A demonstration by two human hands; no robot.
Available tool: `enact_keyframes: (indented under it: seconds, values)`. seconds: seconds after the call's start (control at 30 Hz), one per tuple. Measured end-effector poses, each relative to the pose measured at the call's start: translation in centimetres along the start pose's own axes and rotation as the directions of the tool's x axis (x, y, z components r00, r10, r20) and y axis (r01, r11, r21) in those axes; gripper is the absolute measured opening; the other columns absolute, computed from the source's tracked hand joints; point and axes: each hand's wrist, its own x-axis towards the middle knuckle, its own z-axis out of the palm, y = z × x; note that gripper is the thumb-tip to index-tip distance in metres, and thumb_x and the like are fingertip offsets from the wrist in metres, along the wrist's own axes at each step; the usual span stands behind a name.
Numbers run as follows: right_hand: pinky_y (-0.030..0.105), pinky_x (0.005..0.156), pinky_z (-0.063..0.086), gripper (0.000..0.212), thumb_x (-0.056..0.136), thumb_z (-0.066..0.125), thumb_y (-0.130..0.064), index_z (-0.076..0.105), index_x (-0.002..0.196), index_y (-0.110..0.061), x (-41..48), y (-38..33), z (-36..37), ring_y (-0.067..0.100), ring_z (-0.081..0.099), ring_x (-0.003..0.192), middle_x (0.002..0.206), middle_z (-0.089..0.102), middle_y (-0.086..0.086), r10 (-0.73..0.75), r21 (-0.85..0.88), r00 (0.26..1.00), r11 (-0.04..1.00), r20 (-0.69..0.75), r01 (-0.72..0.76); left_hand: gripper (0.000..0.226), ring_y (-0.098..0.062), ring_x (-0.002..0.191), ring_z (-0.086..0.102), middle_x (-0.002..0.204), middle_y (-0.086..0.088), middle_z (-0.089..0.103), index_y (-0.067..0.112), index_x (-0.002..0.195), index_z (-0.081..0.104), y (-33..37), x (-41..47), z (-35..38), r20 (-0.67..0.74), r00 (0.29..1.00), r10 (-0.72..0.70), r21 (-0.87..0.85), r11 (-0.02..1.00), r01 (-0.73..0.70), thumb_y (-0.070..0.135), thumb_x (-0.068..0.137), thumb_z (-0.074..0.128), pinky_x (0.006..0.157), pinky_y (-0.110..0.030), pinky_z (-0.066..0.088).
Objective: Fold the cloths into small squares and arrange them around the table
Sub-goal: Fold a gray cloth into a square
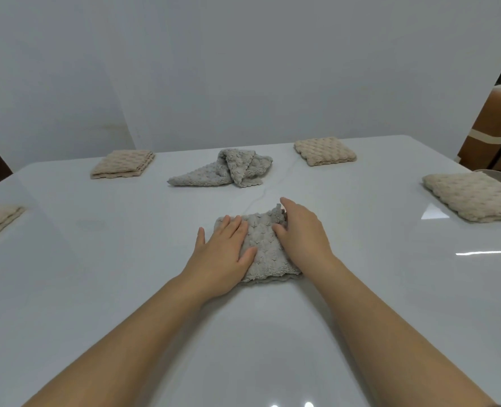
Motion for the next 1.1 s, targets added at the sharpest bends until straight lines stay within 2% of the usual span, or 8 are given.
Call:
enact_keyframes:
  seconds: [0.17,0.23,0.33,0.53,0.73,0.93,1.0,1.1]
  values:
    - [0.04,0.101,0.033,0.05,0.101,0.039,-0.017,0.03,0.149,-0.011,-0.5,-1.8,-0.6,0.029,0.042,0.128,0.145,0.042,0.007,-0.123,-0.164,0.99,0.98,-0.068,0.111,0.048,-0.016,0.142,0.031,0.154,0.003,0.035,0.021,0.149,0.031,-2.1,2.8,-2.2,-0.112,0.988,-0.104,-0.383,0.922,0.054,0.028,0.102,0.037,0.117,-0.036,0.023]
    - [0.043,0.109,0.025,0.047,0.103,0.033,-0.022,0.028,0.148,-0.01,-1.0,-2.7,0.3,0.029,0.033,0.137,0.149,0.038,0.007,-0.151,-0.178,0.986,0.97,0.076,0.163,0.04,-0.016,0.127,0.049,0.133,0.005,0.057,0.021,0.14,0.045,-2.8,3.5,-2.9,-0.105,0.985,-0.138,-0.532,0.844,0.061,0.018,0.1,0.043,0.106,-0.031,0.037]
    - [0.052,0.119,0.003,0.052,0.106,0.023,-0.032,0.017,0.154,-0.014,-1.2,-2.3,1.4,0.023,0.003,0.15,0.163,0.011,0.002,-0.146,-0.246,0.938,0.942,0.313,0.229,0.03,-0.01,0.101,0.06,0.103,0.009,0.065,0.025,0.122,0.059,-3.5,3.7,-3.5,-0.131,0.984,-0.12,-0.515,0.856,0.036,0.013,0.096,0.05,0.091,-0.029,0.047]
    - [0.056,0.118,-0.003,0.06,0.1,0.037,-0.051,0.021,0.153,-0.027,-0.2,-0.4,-0.7,0.019,-0.002,0.151,0.164,0.007,-0.002,-0.19,-0.223,0.915,0.933,0.357,0.281,0.018,-0.009,0.075,0.06,0.083,0.005,0.066,0.019,0.109,0.065,-5.1,1.3,-4.2,0.044,0.989,-0.138,-0.601,0.788,0.136,0.017,0.092,0.063,0.072,-0.023,0.048]
    - [0.052,0.12,-0.001,0.05,0.106,0.026,-0.035,0.022,0.153,-0.02,-0.1,-2.1,0.1,0.023,0.002,0.151,0.164,0.011,0.003,-0.099,-0.234,0.929,0.953,0.356,0.191,0.017,-0.01,0.049,0.052,0.063,0.005,0.061,0.013,0.103,0.064,-4.5,-1.5,-4.2,0.203,0.96,-0.192,-0.675,0.683,0.279,0.016,0.087,0.07,0.043,-0.019,0.037]
    - [0.05,0.119,0.002,0.053,0.105,0.02,-0.043,0.022,0.153,-0.02,-0.8,-2.0,1.8,0.021,0.006,0.151,0.162,0.018,0.001,-0.082,-0.247,0.941,0.954,0.327,0.169,0.014,-0.008,0.039,0.02,0.051,0.005,0.034,0.017,0.081,0.061,-3.6,-1.3,-5.2,0.396,0.899,-0.184,-0.684,0.594,0.423,0.024,0.087,0.07,0.039,-0.018,0.016]
    - [0.05,0.119,0.003,0.053,0.105,0.02,-0.042,0.021,0.154,-0.021,-0.9,-2.0,2.0,0.02,0.007,0.151,0.162,0.018,0.001,-0.093,-0.246,0.944,0.953,0.316,0.176,0.028,-0.009,0.041,0.018,0.051,0.006,0.029,0.019,0.067,0.051,-3.5,-1.2,-5.6,0.422,0.897,-0.134,-0.66,0.632,0.405,0.026,0.085,0.072,0.038,-0.018,0.016]
    - [0.049,0.12,0.004,0.053,0.105,0.019,-0.042,0.021,0.154,-0.022,-0.9,-2.0,2.1,0.019,0.007,0.151,0.162,0.018,0.0,-0.093,-0.235,0.943,0.956,0.32,0.174,0.031,-0.008,0.045,0.022,0.054,0.007,0.036,0.018,0.067,0.049,-3.4,-1.0,-5.7,0.341,0.94,-0.014,-0.719,0.64,0.271,0.021,0.083,0.076,0.042,-0.018,0.018]
